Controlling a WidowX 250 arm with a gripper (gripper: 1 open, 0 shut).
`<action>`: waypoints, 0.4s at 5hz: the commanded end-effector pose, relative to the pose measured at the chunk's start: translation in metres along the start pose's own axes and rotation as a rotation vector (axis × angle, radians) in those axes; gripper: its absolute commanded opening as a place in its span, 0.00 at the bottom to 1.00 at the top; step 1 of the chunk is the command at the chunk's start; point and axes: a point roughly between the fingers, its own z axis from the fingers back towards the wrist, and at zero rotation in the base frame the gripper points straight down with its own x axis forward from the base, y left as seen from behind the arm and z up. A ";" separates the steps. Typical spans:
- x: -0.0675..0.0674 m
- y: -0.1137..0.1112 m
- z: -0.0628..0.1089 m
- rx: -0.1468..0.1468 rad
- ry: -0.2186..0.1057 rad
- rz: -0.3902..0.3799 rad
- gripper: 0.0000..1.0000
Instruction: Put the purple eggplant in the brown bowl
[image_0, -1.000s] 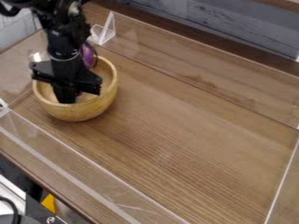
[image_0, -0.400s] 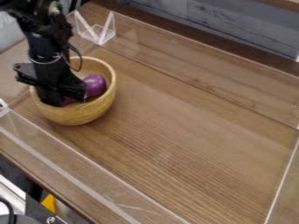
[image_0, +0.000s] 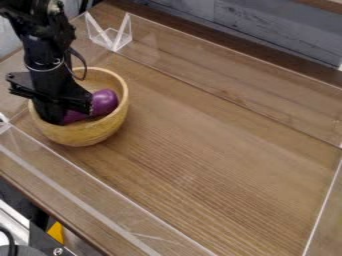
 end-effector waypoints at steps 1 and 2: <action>0.007 -0.008 0.015 0.012 -0.032 0.042 0.00; 0.008 -0.020 0.022 0.010 -0.013 0.076 0.00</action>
